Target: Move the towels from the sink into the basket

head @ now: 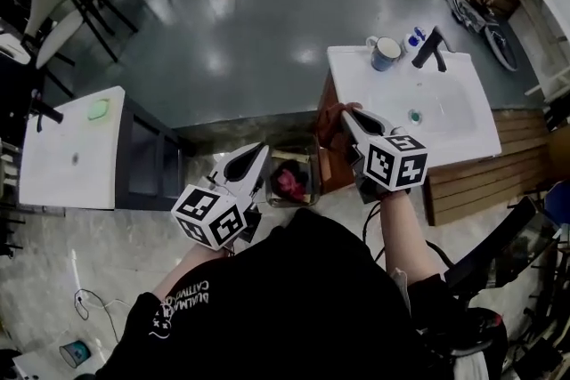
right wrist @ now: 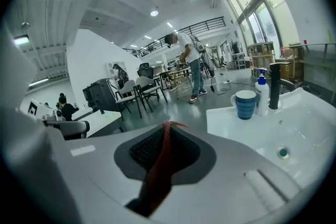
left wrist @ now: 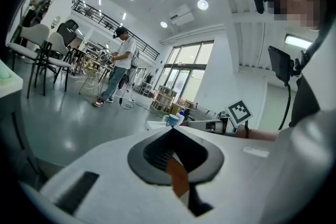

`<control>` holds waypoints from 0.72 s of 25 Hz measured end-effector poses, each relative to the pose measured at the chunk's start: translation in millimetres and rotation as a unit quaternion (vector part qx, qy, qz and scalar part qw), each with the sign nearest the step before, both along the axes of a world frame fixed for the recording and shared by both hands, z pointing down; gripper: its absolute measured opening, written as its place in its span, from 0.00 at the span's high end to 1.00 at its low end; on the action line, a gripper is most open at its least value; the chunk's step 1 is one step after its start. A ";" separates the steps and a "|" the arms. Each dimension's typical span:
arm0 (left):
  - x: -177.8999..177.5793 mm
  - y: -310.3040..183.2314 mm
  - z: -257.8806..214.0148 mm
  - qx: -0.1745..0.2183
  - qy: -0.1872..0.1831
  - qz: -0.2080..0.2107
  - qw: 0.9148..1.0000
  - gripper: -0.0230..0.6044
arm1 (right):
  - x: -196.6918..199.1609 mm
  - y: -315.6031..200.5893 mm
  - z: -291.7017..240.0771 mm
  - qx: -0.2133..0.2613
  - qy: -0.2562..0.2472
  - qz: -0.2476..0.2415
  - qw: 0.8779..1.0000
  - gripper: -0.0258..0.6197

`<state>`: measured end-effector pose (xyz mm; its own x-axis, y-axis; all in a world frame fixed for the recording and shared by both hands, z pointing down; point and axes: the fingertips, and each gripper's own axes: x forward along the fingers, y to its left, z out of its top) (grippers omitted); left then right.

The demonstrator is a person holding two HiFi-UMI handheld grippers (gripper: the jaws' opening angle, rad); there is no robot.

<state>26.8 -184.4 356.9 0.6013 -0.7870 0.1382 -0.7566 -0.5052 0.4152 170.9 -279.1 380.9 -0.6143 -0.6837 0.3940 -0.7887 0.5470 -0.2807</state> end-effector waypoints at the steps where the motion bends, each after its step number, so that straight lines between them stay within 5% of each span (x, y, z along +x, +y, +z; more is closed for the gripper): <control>1: -9.2 6.7 -1.4 0.001 0.001 -0.003 1.000 0.96 | -10.1 7.9 -1.5 0.001 0.000 -0.003 1.000 0.89; 18: -105.3 107.3 -1.6 0.007 0.008 0.035 0.999 0.96 | -128.7 133.1 -0.3 0.000 0.008 -0.004 1.000 0.89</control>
